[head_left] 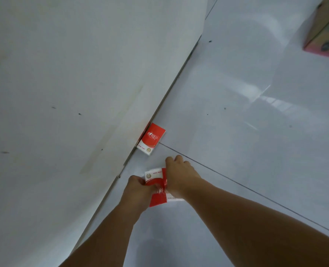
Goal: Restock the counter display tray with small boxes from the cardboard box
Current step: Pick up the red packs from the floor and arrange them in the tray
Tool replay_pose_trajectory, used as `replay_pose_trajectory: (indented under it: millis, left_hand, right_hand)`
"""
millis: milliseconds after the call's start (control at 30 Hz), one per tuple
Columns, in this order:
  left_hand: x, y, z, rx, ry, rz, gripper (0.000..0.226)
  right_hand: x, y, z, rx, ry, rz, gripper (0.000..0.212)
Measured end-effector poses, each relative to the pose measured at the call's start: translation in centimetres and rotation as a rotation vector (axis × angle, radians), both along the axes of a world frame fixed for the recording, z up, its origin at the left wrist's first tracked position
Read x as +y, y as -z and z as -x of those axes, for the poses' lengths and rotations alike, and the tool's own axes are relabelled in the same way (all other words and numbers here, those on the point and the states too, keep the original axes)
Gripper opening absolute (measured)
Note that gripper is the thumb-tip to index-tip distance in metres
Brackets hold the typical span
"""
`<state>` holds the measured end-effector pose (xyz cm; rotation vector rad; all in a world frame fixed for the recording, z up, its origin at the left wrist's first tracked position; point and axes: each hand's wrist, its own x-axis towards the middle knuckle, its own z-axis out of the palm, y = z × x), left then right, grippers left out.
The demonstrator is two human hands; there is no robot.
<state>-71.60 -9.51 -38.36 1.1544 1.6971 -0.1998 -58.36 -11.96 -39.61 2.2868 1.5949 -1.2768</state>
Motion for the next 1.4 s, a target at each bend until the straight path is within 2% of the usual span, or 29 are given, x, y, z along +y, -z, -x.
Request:
replay_pose_trajectory:
  millis: [133, 267, 533, 667, 733, 867, 967, 1067, 1167, 1267, 1400]
  left_hand:
    - [-0.6, -3.4, -2.2, -0.012, 0.07, -0.057, 0.033]
    - [-2.2, -12.9, -5.8, -0.045, 0.089, -0.12, 0.031]
    - [-5.8, -44.5, -16.2, -0.246, 0.0, -0.284, 0.022]
    - [-7.2, -61.3, -21.3, -0.339, -0.009, -0.376, 0.04]
    - [-7.2, -68.9, -23.4, -0.375, 0.021, -0.43, 0.04]
    - [-6.5, -83.6, -26.3, -0.447, 0.122, -0.604, 0.035]
    - [-5.7, -93.7, -26.2, -0.452, 0.097, -0.783, 0.037]
    - [-4.1, -100.3, -24.1, -0.457, 0.048, -0.886, 0.034]
    - [-2.1, -104.5, -20.9, -0.477, 0.027, -0.947, 0.03]
    - [0.9, -106.7, -16.8, -0.409, -0.057, -1.021, 0.037]
    - [5.4, -106.7, -11.4, -0.325, -0.251, -0.973, 0.035]
  right_hand:
    - [-0.3, -4.1, -2.7, 0.012, -0.028, -0.032, 0.043]
    - [-1.5, -14.1, -6.1, -0.031, -0.022, -0.107, 0.038]
    - [-4.9, -46.5, -15.8, -0.141, 0.105, -0.254, 0.027]
    - [-6.1, -63.8, -20.8, -0.196, 0.193, -0.317, 0.029]
    - [-6.4, -72.3, -22.9, -0.216, 0.225, -0.381, 0.027]
    - [-6.7, -87.8, -25.5, -0.256, 0.273, -0.503, 0.025]
    - [-5.9, -96.6, -25.7, -0.252, 0.299, -0.604, 0.027]
    - [-4.1, -102.9, -23.8, -0.233, 0.272, -0.7, 0.021]
    - [-1.7, -107.0, -20.7, -0.166, 0.275, -0.807, 0.024]
    - [0.9, -109.1, -17.7, -0.071, 0.31, -0.877, 0.032]
    - [4.6, -109.3, -13.8, 0.008, 0.302, -0.864, 0.05]
